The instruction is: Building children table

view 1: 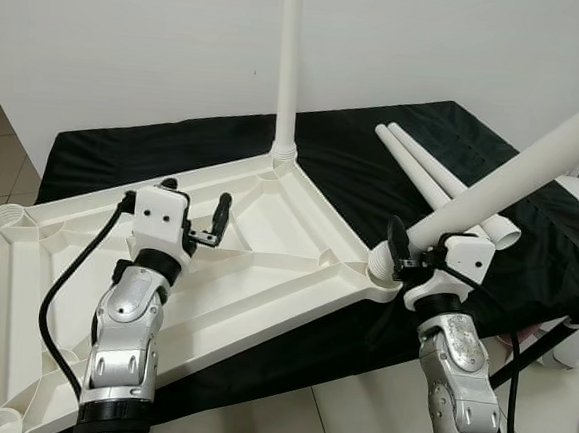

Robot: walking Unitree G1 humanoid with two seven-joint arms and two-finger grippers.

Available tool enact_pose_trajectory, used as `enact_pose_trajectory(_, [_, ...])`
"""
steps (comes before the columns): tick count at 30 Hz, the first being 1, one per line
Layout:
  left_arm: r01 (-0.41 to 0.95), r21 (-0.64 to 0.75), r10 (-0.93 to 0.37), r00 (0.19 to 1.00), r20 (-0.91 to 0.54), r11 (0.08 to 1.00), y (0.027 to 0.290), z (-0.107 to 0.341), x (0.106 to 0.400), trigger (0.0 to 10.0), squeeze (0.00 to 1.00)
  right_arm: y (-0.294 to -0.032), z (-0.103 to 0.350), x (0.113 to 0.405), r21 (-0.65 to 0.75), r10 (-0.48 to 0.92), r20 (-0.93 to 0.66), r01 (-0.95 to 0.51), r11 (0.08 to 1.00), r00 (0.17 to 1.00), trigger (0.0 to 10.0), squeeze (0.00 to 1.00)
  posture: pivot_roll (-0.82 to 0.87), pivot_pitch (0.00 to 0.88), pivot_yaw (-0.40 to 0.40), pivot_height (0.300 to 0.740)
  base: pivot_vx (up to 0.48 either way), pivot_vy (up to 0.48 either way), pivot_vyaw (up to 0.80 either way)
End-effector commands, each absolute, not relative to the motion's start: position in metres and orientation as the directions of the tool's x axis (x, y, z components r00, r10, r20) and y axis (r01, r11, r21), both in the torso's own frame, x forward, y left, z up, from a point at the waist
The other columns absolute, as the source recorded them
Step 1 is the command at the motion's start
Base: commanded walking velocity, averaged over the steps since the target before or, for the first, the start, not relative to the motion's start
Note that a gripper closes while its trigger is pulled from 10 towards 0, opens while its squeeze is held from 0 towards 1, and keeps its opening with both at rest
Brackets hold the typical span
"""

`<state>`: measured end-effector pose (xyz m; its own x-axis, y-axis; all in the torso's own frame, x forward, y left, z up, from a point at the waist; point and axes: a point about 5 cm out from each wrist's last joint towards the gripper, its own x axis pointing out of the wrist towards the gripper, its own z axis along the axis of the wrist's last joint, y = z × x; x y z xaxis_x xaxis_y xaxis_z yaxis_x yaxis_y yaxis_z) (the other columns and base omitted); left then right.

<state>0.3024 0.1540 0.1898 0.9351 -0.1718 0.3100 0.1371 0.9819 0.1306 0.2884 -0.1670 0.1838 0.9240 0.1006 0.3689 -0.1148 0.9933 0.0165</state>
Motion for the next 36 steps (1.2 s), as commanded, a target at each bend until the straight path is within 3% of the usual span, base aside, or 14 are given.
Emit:
enact_pose_trajectory(1, [-0.018, 0.085, -0.01, 0.948, 0.318, 0.996, 0.1625, 0.187, 0.3015, 10.0, 0.0, -0.1669, 0.1845, 0.2887, 0.017, 0.105, 0.377, -0.12, 0.993, 0.92, 10.0, 0.0, -0.07, 0.032, 0.041, 0.74, 0.0, 0.0, 0.0])
enact_pose_trajectory(36, [0.053, 0.036, -0.061, 0.956, 0.286, 0.998, 0.1612, 0.1809, 0.2978, 10.0, 0.0, -0.1665, 0.1849, 0.2911, 0.004, 0.118, 0.371, -0.129, 0.992, 0.921, 10.0, 0.0, -0.07, 0.037, 0.036, 0.74, 0.0, 0.0, 0.0])
